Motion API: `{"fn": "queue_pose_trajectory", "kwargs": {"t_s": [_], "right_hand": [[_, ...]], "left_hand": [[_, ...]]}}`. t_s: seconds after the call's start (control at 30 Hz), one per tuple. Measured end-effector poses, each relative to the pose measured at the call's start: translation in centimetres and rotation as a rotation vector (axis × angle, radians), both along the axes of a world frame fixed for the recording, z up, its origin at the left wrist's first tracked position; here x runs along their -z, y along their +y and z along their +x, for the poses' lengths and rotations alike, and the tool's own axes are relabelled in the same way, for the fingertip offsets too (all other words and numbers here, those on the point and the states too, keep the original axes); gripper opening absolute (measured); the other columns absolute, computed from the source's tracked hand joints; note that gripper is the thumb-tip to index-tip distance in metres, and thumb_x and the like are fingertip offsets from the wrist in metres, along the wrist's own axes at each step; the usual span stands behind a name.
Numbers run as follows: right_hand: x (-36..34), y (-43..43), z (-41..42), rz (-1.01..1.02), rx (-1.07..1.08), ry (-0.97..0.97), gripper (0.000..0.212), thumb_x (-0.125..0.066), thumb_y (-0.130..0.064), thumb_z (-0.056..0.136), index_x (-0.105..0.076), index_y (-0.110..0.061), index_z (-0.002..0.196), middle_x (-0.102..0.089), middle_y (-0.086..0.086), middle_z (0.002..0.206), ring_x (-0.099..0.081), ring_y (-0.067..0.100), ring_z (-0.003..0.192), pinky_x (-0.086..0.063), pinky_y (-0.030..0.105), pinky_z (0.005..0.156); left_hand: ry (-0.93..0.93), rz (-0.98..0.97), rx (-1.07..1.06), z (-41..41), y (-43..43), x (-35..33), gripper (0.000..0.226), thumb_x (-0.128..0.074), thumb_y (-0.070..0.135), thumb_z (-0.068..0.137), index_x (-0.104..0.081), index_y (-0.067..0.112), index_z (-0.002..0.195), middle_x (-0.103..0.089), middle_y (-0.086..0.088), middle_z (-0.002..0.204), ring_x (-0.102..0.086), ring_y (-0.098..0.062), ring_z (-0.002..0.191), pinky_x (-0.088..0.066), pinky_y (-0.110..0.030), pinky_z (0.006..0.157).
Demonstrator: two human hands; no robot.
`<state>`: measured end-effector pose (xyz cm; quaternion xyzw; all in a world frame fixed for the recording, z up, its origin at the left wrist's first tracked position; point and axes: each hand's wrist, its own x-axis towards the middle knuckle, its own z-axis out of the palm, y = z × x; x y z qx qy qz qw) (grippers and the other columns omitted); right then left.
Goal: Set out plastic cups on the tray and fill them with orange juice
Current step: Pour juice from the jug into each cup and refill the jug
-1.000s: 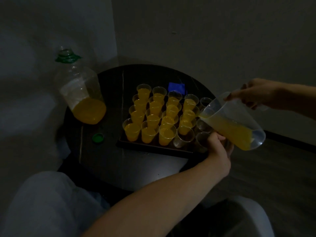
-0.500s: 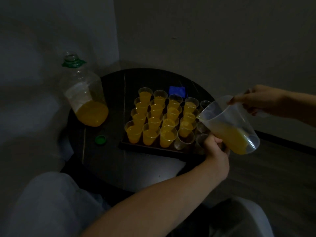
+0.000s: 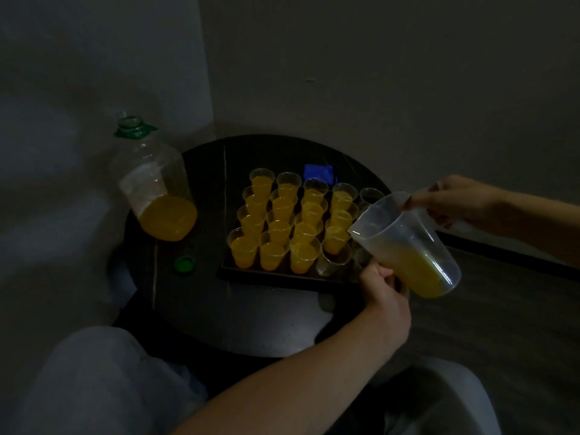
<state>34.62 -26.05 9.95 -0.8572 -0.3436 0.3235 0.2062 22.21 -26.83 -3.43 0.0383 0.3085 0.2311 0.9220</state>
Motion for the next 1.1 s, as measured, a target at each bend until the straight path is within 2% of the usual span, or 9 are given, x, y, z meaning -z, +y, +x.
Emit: {"fn": "queue_pose_trajectory", "kwargs": {"t_s": [0.13,0.23,0.33,0.53,0.67,0.73,0.8,0.97,1.1], "right_hand": [[0.5,-0.4,-0.9,0.010,-0.008,0.017,0.053,-0.071,-0.047,0.077,-0.072,0.001,0.098,-0.051,-0.004,0.049,-0.044,0.013,0.053,-0.033,0.026,0.051],[0.7,-0.6,-0.9,0.000,-0.038,0.030,0.067,-0.068,-0.059,0.061,-0.073,0.000,0.092,-0.046,0.001,0.053,-0.039,0.013,0.049,-0.029,0.026,0.048],[0.8,-0.6,-0.7,0.006,-0.049,0.033,0.064,-0.070,-0.064,0.054,-0.076,-0.007,0.082,-0.046,0.001,0.053,-0.038,0.014,0.049,-0.028,0.029,0.049],[0.9,-0.5,-1.0,-0.017,-0.040,0.041,0.046,-0.072,-0.053,0.065,-0.074,-0.008,0.077,-0.043,0.001,0.051,-0.037,0.013,0.046,-0.028,0.027,0.048],[1.2,-0.6,-0.9,-0.036,-0.028,0.009,0.034,-0.072,-0.044,0.083,-0.068,-0.013,0.070,-0.046,-0.004,0.046,-0.039,0.013,0.048,-0.030,0.026,0.047],[1.4,-0.5,-0.9,-0.049,-0.035,0.005,0.034,-0.071,-0.046,0.083,-0.070,-0.014,0.072,-0.048,-0.001,0.051,-0.041,0.014,0.051,-0.032,0.026,0.048],[1.6,-0.4,-1.0,-0.063,-0.030,0.003,0.034,-0.071,-0.045,0.084,-0.073,-0.012,0.080,-0.050,0.002,0.057,-0.043,0.015,0.054,-0.033,0.027,0.051],[1.7,0.2,-1.2,-0.077,-0.031,-0.017,0.034,-0.073,-0.041,0.086,-0.071,-0.008,0.080,-0.046,0.005,0.060,-0.040,0.015,0.053,-0.031,0.027,0.050],[1.6,0.4,-1.0,-0.088,-0.025,-0.012,0.034,-0.072,-0.042,0.086,-0.070,-0.009,0.081,-0.049,0.003,0.058,-0.043,0.016,0.056,-0.033,0.027,0.051]], "left_hand": [[0.012,-0.006,-0.007,-0.5,-0.1,0.3,0.060,-0.045,0.016,0.061,-0.066,0.017,0.117,-0.059,-0.015,0.133,-0.053,-0.031,0.126,-0.038,-0.045,0.115],[0.003,0.007,-0.014,-0.9,0.0,0.8,0.066,-0.045,0.017,0.061,-0.065,0.016,0.124,-0.060,-0.015,0.132,-0.054,-0.031,0.123,-0.039,-0.043,0.112],[-0.004,0.019,-0.004,-1.1,-0.1,0.9,0.068,-0.044,0.017,0.062,-0.063,0.015,0.127,-0.058,-0.017,0.134,-0.053,-0.032,0.124,-0.040,-0.043,0.111],[0.012,0.004,-0.003,-1.1,-1.0,1.1,0.048,-0.042,0.012,0.071,-0.066,0.015,0.112,-0.060,-0.018,0.128,-0.054,-0.033,0.122,-0.039,-0.042,0.109],[0.061,-0.021,-0.011,-1.0,-1.1,1.4,0.048,-0.039,0.009,0.078,-0.065,0.013,0.119,-0.060,-0.020,0.129,-0.055,-0.032,0.114,-0.041,-0.040,0.104],[0.092,-0.050,-0.013,-0.9,-1.2,1.5,0.049,-0.041,0.009,0.074,-0.065,0.013,0.117,-0.061,-0.019,0.124,-0.055,-0.032,0.112,-0.042,-0.040,0.102],[0.103,-0.067,-0.020,-0.7,-1.3,1.6,0.041,-0.038,0.007,0.083,-0.065,0.012,0.113,-0.061,-0.018,0.120,-0.056,-0.032,0.109,-0.044,-0.039,0.097],[0.092,-0.060,-0.022,-0.9,-1.6,1.3,0.052,-0.051,0.020,0.057,-0.066,0.012,0.106,-0.063,-0.016,0.110,-0.058,-0.030,0.102,-0.045,-0.035,0.086],[0.088,-0.052,-0.018,-0.8,-1.5,1.3,0.042,-0.050,0.017,0.067,-0.064,0.010,0.105,-0.061,-0.018,0.114,-0.056,-0.032,0.104,-0.045,-0.035,0.085]]}}
